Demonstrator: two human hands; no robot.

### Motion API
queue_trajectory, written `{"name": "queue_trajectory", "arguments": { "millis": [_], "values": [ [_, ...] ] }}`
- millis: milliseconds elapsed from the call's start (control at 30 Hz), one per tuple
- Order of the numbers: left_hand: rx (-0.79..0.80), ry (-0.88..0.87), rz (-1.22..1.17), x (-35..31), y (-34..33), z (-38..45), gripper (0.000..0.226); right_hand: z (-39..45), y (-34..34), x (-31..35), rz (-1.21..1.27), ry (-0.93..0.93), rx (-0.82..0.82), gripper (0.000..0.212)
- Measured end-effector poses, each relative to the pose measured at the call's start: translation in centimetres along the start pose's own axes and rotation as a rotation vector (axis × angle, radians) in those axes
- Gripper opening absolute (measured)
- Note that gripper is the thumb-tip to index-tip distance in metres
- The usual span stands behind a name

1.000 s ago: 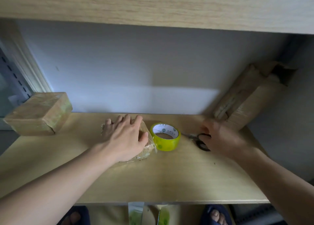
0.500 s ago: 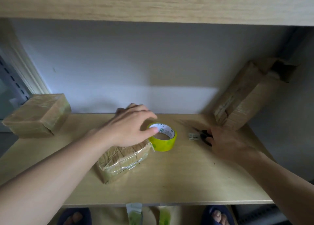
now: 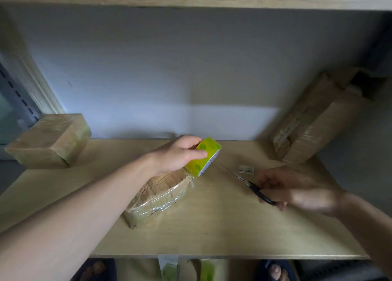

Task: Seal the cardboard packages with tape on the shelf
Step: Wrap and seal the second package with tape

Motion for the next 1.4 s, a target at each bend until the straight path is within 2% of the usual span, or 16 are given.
{"name": "queue_trajectory", "arguments": {
  "millis": [67,133,233,300,400,533,733,833,967,1133,1267,1333,1400],
  "values": [
    [-0.03,0.015,-0.07,0.2,0.3,0.2,0.04,-0.2,-0.4,0.6,0.012,-0.003,0.036,0.048],
    [-0.06,0.012,-0.114,0.3,0.6,0.5,0.029,0.0,-1.1,0.9,0.027,-0.02,0.072,0.052],
    [-0.058,0.007,-0.199,0.7,1.1,0.7,0.035,0.5,-2.9,1.4,0.139,-0.069,0.252,0.034],
    [-0.016,-0.02,-0.207,1.0,1.3,0.8,0.044,0.9,-4.2,1.8,0.254,-0.122,0.319,0.034],
    [-0.013,-0.066,-0.2,1.3,1.5,0.9,0.046,1.4,-5.0,2.0,0.299,-0.208,0.304,0.054],
    [-0.031,-0.087,-0.212,1.7,1.5,1.0,0.046,2.2,-4.9,1.9,0.362,-0.302,0.291,0.056],
    [-0.024,-0.076,-0.255,1.7,1.4,1.1,0.038,3.3,-5.9,2.8,0.379,-0.309,0.259,0.048],
    [-0.023,-0.08,-0.263,1.6,1.3,1.0,0.035,3.9,-6.3,3.6,0.418,-0.252,0.21,0.047],
    [-0.026,-0.082,-0.263,1.4,1.2,0.9,0.031,4.0,-5.8,4.2,0.443,-0.192,0.236,0.047],
    [-0.035,-0.082,-0.251,1.5,1.2,0.8,0.032,3.7,-5.5,4.8,0.453,-0.121,0.224,0.035],
    [-0.101,-0.101,-0.238,1.6,1.3,0.8,0.025,3.7,-5.0,4.2,0.481,-0.128,0.147,0.023],
    [-0.15,-0.095,-0.244,1.5,1.4,0.8,0.026,3.6,-4.5,3.6,0.4,-0.128,0.101,0.025],
    [-0.18,-0.089,-0.249,1.4,1.4,0.7,0.025,3.5,-4.3,3.2,0.031,-0.152,-0.043,0.028]
  ]
}}
Point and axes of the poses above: each hand's wrist, its own z-axis towards the middle knuckle, its own y-axis out of the back of the hand, x = y × z, the point moved 1 cm from there along z, towards the middle knuckle, and after that the axes turned 9 degrees about -y, right-handed, at the moved point
